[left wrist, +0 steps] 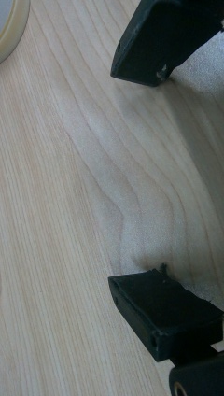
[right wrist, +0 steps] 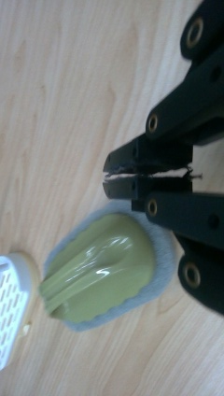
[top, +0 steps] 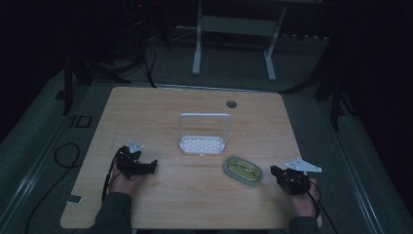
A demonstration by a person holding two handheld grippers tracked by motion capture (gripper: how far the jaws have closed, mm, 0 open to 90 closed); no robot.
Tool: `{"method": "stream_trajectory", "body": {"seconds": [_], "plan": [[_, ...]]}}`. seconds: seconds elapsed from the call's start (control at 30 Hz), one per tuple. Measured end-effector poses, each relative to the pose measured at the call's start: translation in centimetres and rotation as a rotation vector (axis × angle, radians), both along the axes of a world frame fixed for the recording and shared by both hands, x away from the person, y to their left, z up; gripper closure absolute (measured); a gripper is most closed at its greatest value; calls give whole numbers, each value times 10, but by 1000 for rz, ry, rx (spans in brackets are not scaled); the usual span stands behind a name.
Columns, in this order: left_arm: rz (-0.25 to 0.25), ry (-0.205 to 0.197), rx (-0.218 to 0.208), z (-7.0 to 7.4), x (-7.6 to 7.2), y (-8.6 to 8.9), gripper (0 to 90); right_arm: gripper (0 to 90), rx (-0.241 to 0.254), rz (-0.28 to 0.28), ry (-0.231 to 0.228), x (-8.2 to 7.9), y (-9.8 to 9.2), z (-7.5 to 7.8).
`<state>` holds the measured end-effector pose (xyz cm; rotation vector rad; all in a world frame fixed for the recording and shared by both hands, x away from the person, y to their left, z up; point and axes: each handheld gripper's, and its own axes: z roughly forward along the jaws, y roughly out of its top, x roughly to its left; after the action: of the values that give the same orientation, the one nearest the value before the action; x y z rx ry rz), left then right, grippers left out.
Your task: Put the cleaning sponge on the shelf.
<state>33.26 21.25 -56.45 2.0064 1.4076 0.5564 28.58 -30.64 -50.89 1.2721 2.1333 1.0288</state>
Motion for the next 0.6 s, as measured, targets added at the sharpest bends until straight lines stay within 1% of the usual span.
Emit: {"method": "stream_trajectory", "body": {"seconds": [0.1, 0.33, 0.6], "plan": [[0, 1, 0, 0, 0, 0, 33, 899, 11, 17, -3, 4, 4, 5], [0, 0, 0, 0, 0, 0, 33, 899, 5, 50, -19, 14, 23, 18], [0, 1, 0, 0, 0, 0, 33, 900, -27, 92, -12, 28, 47, 26]]}}
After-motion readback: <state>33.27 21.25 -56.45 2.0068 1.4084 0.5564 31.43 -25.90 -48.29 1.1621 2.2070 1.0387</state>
